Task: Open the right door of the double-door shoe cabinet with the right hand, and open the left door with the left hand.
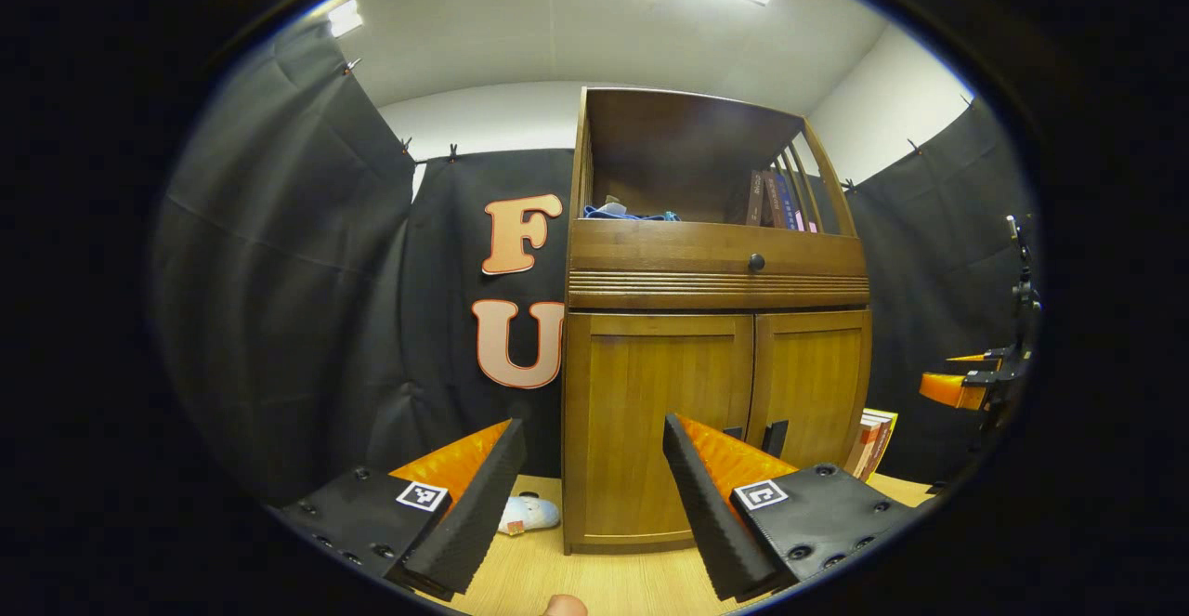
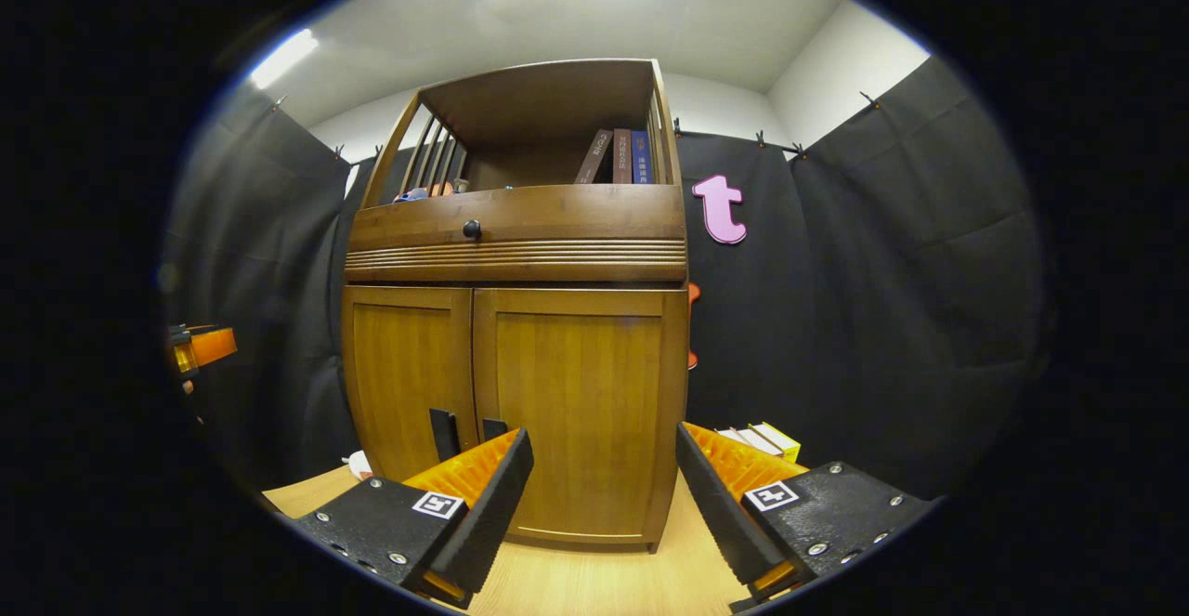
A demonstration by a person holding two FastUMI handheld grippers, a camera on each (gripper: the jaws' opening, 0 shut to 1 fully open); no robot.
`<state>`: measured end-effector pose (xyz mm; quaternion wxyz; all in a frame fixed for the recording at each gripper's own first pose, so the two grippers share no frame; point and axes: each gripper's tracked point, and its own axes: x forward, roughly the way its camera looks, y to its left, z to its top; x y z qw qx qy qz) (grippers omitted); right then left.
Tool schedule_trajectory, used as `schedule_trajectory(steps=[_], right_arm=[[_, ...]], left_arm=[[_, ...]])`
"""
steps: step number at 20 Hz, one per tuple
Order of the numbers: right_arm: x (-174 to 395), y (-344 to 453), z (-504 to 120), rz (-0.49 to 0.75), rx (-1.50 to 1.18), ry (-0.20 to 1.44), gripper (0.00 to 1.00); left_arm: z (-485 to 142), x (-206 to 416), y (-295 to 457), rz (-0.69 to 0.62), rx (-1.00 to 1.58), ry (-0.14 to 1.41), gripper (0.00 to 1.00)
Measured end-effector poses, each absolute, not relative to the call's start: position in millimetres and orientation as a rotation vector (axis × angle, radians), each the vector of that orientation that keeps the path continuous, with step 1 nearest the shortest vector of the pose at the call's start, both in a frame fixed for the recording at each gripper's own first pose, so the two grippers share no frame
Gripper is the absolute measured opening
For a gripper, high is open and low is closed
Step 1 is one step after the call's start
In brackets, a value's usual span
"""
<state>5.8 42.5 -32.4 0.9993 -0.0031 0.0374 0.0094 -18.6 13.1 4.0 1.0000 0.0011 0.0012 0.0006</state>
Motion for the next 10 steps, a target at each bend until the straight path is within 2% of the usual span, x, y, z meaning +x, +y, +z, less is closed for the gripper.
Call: schedule_trajectory(steps=[6, 7, 8, 10], right_arm=[[26.4, 85.1, -57.1, 0.06, 0.014, 0.1, 1.0], [30.9, 94.7, -61.3, 0.073, 0.024, 0.096, 0.94], [34.9, 101.9, -65.8, 0.079, 0.03, 0.098, 0.94], [41.8, 118.4, -75.3, 0.096, 0.039, 0.105, 0.94]], left_arm=[[2.9, -23.3, 24.1, 0.015, -0.008, 0.002, 0.96], [2.3, -24.2, 25.6, 0.015, -0.012, 0.004, 0.96], [1.3, -24.9, 28.5, 0.019, -0.012, 0.008, 0.94], [0.4, -26.8, 35.2, 0.03, -0.006, 0.012, 0.96]])
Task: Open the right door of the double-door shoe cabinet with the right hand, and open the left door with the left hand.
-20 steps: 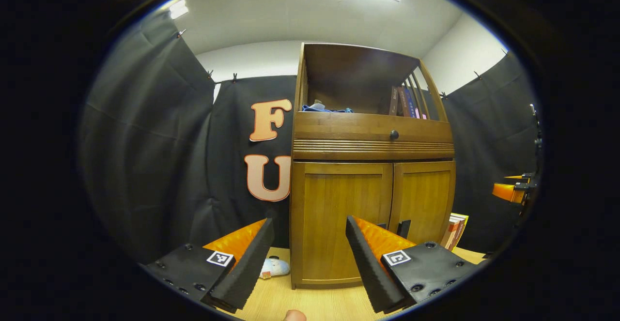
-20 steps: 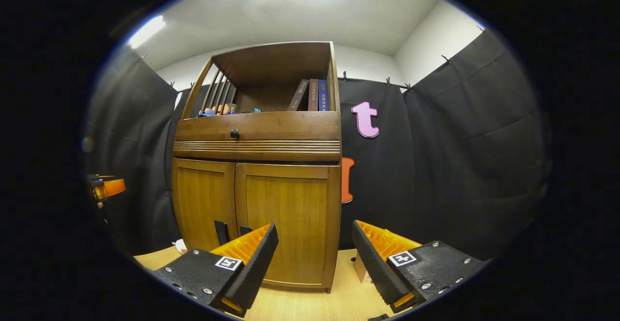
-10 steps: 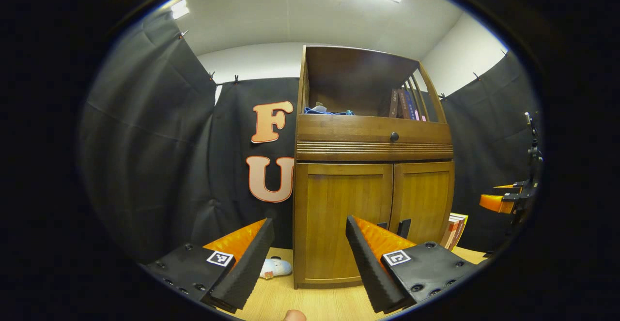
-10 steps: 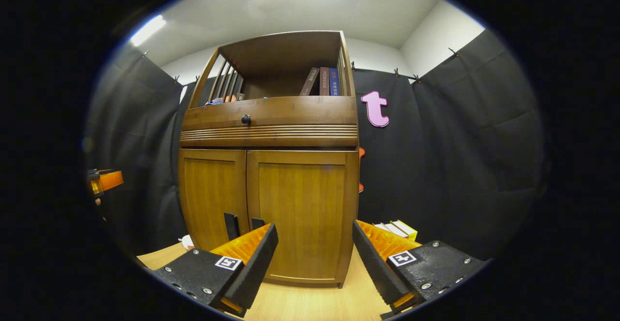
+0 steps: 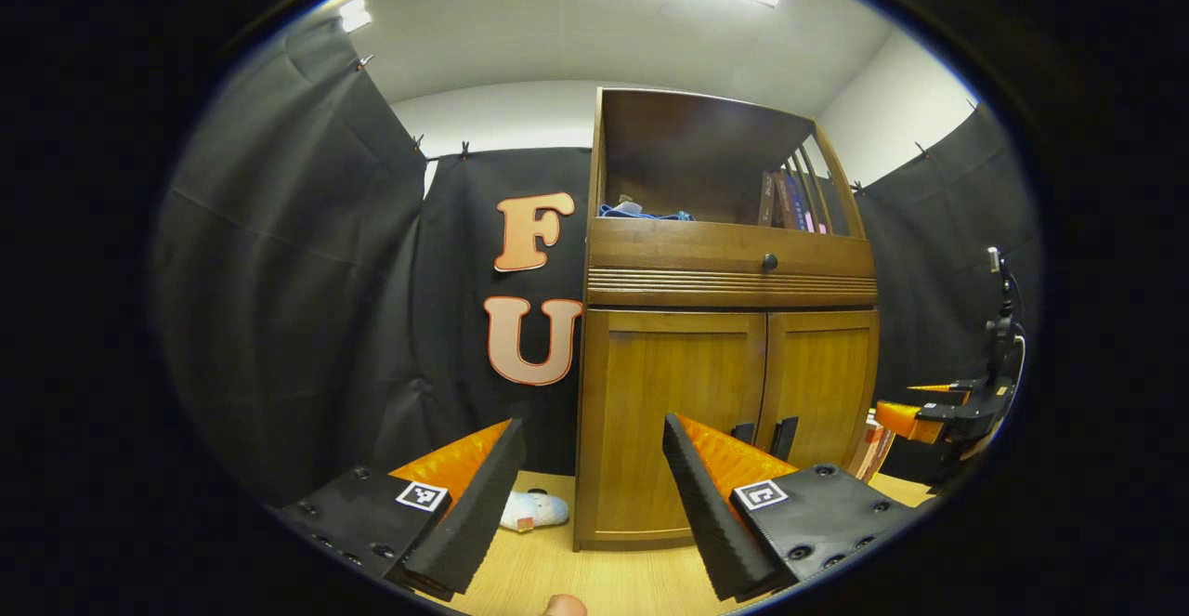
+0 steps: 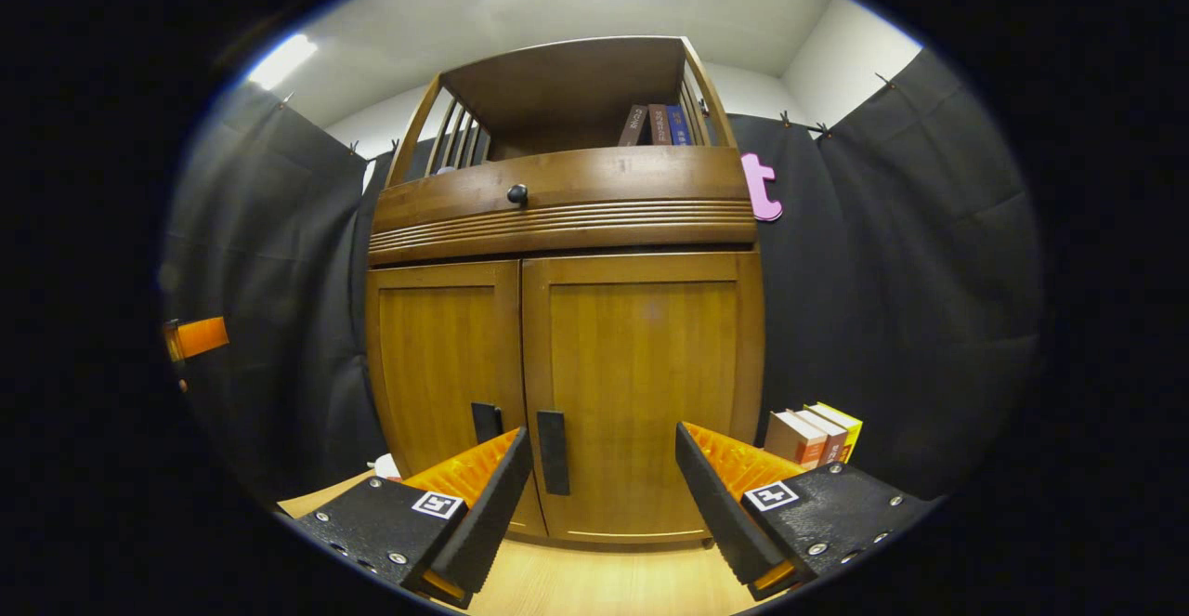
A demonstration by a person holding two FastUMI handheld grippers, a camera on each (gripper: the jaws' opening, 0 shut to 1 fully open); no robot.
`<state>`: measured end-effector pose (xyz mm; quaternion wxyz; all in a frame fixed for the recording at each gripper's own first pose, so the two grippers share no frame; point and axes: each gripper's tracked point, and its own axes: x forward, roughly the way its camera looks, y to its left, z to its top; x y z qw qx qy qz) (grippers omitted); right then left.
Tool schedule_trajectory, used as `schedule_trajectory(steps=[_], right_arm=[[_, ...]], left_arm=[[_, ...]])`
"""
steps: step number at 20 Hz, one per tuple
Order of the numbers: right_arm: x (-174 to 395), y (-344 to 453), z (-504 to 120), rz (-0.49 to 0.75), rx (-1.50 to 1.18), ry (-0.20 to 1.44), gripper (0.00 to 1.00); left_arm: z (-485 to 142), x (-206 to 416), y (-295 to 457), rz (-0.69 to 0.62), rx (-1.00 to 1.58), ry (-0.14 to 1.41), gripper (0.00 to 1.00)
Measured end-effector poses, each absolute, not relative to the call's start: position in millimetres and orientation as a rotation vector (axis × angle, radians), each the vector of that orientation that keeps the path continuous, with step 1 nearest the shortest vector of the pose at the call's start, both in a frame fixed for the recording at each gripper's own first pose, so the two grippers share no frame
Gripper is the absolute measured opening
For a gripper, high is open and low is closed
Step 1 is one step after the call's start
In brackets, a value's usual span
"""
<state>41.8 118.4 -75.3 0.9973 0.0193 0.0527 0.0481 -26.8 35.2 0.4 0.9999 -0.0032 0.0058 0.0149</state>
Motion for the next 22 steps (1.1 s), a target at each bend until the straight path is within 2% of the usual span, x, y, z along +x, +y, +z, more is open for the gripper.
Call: schedule_trajectory(steps=[7, 17, 18, 19, 21, 22], right_arm=[[77.8, 166.7, -123.4, 0.157, 0.02, 0.173, 0.95], [140.1, 181.9, -191.7, 0.117, 0.039, 0.25, 0.95], [146.5, 182.7, -196.2, 0.114, 0.04, 0.258, 0.95], [153.3, 183.9, -201.8, 0.112, 0.039, 0.264, 1.0], [164.7, 187.1, -210.1, 0.11, 0.038, 0.274, 0.84], [170.1, 186.8, -211.8, 0.104, 0.036, 0.272, 0.94]], left_arm=[[-0.8, -35.5, 51.5, 0.068, -0.009, 0.018, 0.96], [-7.3, -37.4, 68.6, 0.094, -0.003, 0.021, 0.96], [-7.7, -36.7, 71.9, 0.1, -0.004, 0.02, 0.94], [-9.1, -36.5, 75.1, 0.106, -0.007, 0.021, 0.94], [-12.1, -35.1, 77.7, 0.111, -0.01, 0.021, 0.94], [-13.3, -34.7, 78.2, 0.112, -0.009, 0.021, 0.99]])
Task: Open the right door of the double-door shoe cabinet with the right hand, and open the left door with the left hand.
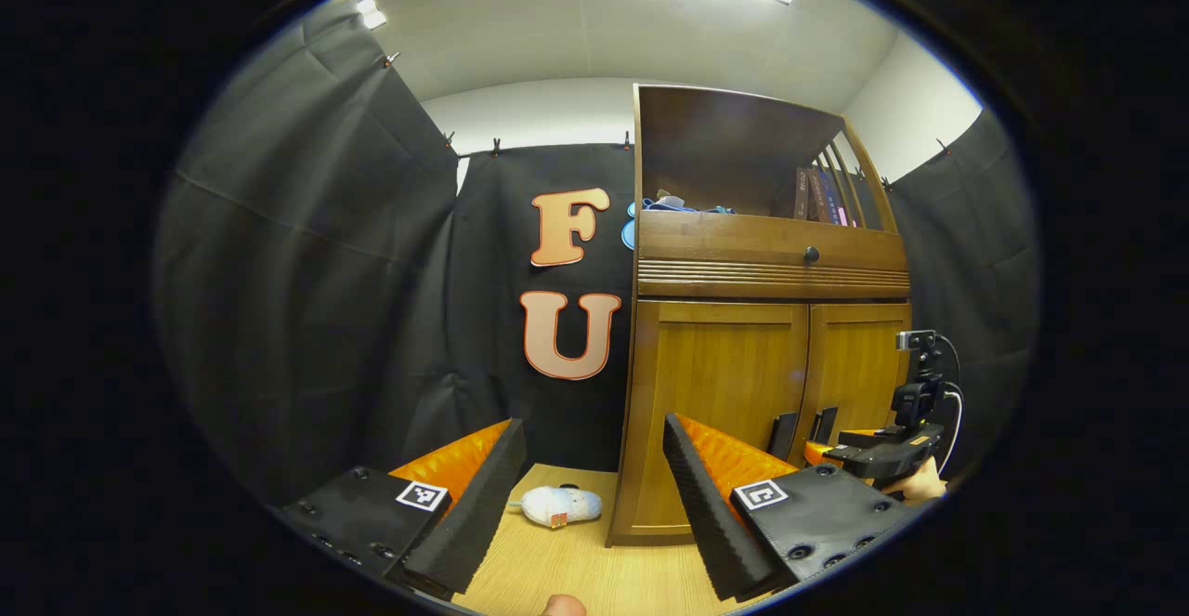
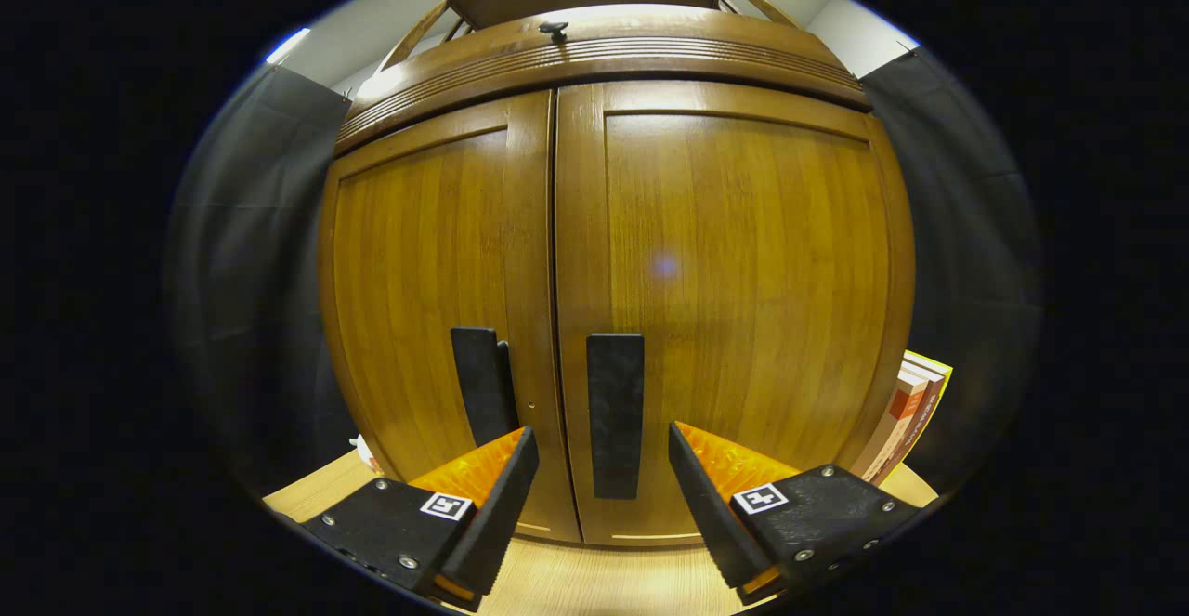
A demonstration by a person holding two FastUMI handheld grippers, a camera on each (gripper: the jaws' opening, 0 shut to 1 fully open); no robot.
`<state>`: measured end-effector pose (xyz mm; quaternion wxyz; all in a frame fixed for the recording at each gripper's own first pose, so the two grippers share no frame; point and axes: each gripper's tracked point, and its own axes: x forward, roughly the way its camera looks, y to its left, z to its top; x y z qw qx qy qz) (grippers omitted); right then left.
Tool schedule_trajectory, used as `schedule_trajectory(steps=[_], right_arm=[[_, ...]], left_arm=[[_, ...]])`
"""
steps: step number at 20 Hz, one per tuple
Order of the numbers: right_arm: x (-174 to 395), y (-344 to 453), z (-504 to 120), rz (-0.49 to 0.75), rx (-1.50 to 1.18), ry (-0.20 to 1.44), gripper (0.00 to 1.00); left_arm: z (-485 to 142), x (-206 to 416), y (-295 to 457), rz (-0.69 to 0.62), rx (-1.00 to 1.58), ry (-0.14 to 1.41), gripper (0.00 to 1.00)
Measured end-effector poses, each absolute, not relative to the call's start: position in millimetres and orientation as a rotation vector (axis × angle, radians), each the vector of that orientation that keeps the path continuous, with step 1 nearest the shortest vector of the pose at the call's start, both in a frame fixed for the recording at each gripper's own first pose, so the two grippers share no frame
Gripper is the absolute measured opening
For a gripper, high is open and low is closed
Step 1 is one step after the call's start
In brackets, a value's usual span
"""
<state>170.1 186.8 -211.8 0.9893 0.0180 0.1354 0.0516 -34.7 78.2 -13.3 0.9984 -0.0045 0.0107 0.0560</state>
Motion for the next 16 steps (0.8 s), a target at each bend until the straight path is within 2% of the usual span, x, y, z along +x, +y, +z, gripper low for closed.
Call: schedule_trajectory(steps=[1, 2, 3, 4, 6, 7, 8, 10, 11, 12, 14, 16], right_arm=[[175.5, 185.5, -213.5, 0.094, 0.031, 0.267, 0.85], [180.6, 183.8, -215.4, 0.084, 0.028, 0.263, 0.89], [185.2, 183.1, -217.4, 0.077, 0.029, 0.262, 0.73], [188.4, 183.4, -219.7, 0.075, 0.033, 0.266, 0.75], [192.3, 184.4, -224.4, 0.078, 0.046, 0.275, 0.69], [194.7, 183.1, -225.2, 0.072, 0.046, 0.275, 0.66], [196.0, 181.6, -226.3, 0.066, 0.046, 0.273, 0.62], [196.3, 180.0, -226.6, 0.061, 0.051, 0.271, 0.58], [196.7, 179.1, -226.5, 0.059, 0.053, 0.271, 0.55], [196.4, 179.9, -226.3, 0.065, 0.057, 0.271, 0.43], [197.3, 180.7, -227.8, 0.072, 0.065, 0.279, 0.37], [195.8, 180.5, -228.0, 0.078, 0.064, 0.282, 0.36]], left_arm=[[-15.5, -32.8, 79.3, 0.113, -0.008, 0.023, 0.94], [-18.6, -31.5, 81.2, 0.115, -0.008, 0.027, 0.94], [-20.9, -29.2, 83.2, 0.118, -0.006, 0.031, 0.94], [-23.1, -26.4, 84.9, 0.121, -0.004, 0.034, 0.94], [-26.9, -17.6, 85.8, 0.117, -0.006, 0.04, 0.96], [-28.5, -14.5, 86.5, 0.119, -0.006, 0.043, 0.94], [-30.5, -13.8, 88.7, 0.122, -0.003, 0.045, 0.96], [-33.2, -13.6, 89.9, 0.129, -0.003, 0.049, 0.94], [-33.0, -12.8, 89.5, 0.129, -0.005, 0.049, 0.94], [-32.7, -13.3, 88.8, 0.126, -0.008, 0.048, 0.96], [-30.6, -16.6, 88.0, 0.128, -0.004, 0.044, 0.94], [-27.9, -18.7, 85.7, 0.127, 0.005, 0.04, 0.96]])
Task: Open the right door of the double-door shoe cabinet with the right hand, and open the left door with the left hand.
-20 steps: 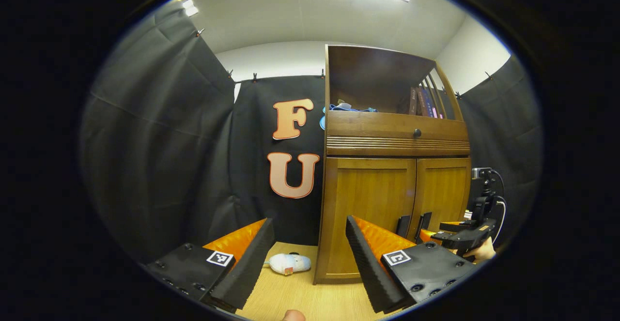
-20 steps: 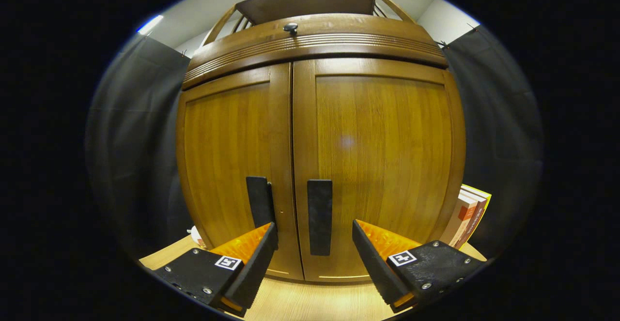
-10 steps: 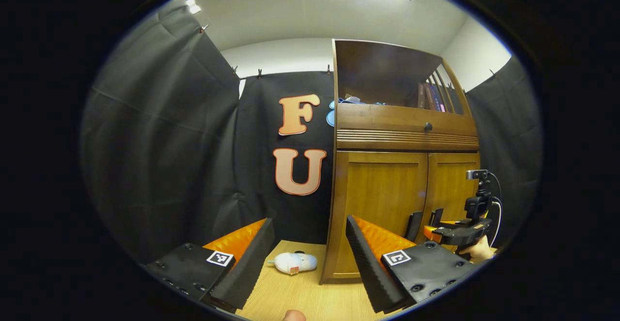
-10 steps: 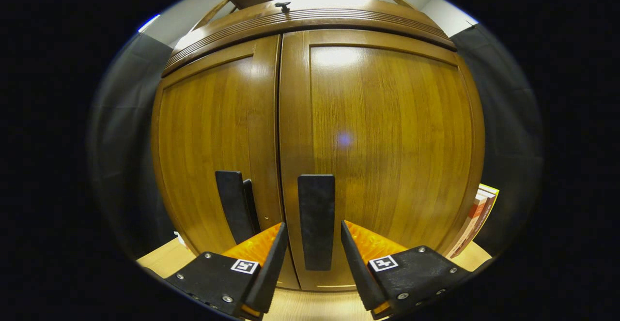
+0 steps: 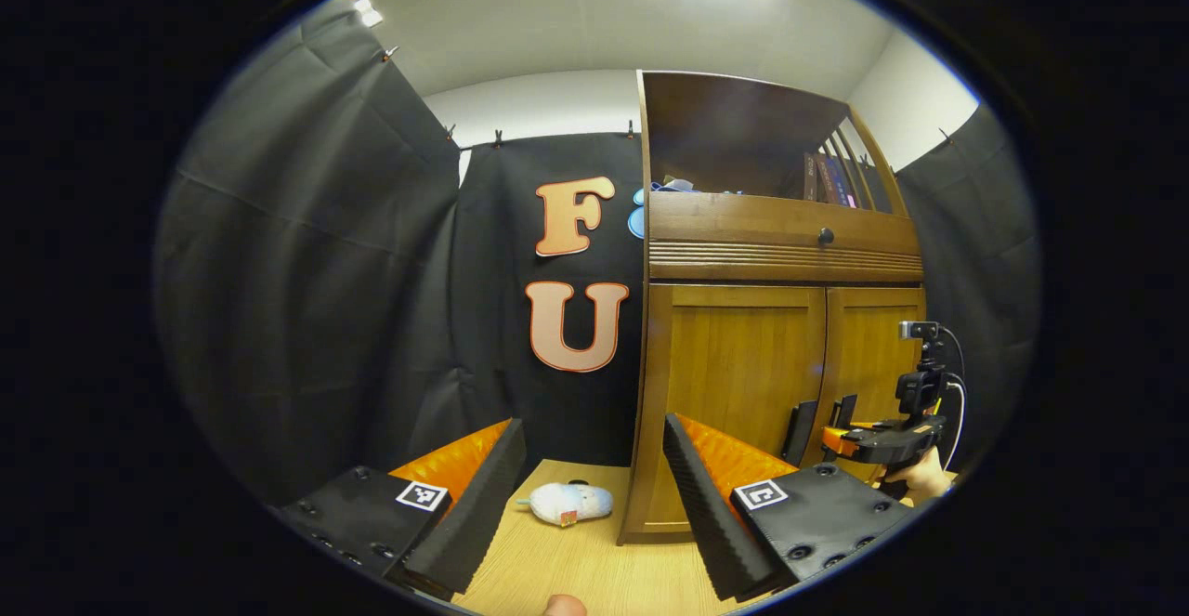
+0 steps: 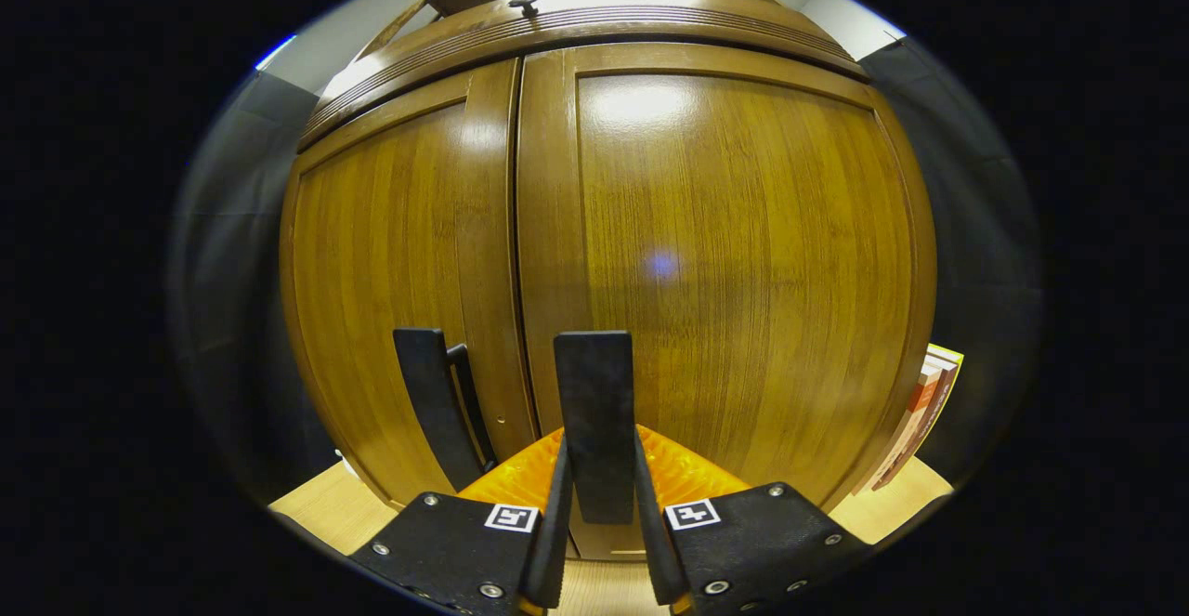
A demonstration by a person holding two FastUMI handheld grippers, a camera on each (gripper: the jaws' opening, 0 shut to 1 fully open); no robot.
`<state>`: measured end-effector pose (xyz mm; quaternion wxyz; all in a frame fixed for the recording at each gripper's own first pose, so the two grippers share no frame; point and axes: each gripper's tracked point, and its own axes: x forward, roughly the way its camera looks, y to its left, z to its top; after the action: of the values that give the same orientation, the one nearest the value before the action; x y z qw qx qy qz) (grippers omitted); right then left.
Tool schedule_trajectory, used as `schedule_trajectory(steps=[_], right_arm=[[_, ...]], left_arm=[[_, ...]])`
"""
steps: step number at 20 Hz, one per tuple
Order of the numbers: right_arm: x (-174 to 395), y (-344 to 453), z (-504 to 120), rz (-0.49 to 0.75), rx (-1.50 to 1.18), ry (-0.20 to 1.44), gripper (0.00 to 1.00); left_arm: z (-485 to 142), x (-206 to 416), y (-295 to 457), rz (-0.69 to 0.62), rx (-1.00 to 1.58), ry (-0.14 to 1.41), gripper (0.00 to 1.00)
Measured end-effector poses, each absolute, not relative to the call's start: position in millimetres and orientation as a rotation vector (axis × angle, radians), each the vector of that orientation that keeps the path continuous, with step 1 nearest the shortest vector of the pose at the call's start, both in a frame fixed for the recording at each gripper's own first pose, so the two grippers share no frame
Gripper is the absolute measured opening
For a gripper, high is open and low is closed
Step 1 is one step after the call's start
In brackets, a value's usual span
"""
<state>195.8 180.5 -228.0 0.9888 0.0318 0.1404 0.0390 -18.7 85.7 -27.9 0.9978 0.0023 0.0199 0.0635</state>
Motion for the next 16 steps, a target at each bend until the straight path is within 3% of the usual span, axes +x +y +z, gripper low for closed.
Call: schedule_trajectory(steps=[3, 4, 5, 16], right_arm=[[190.3, 180.0, -228.3, 0.09, 0.052, 0.277, 0.33], [187.7, 179.6, -227.7, 0.1, 0.05, 0.279, 0.26], [184.4, 179.5, -227.5, 0.107, 0.053, 0.282, 0.3], [129.2, 165.9, -216.1, 0.134, 0.03, 0.275, 0.27]], left_arm=[[-22.6, -23.5, 81.5, 0.124, 0.01, 0.03, 0.94], [-21.9, -24.5, 79.9, 0.122, 0.011, 0.03, 0.96], [-22.6, -26.9, 78.7, 0.12, 0.012, 0.033, 0.96], [-25.4, -49.5, 73.2, 0.112, -0.021, 0.045, 0.96]])
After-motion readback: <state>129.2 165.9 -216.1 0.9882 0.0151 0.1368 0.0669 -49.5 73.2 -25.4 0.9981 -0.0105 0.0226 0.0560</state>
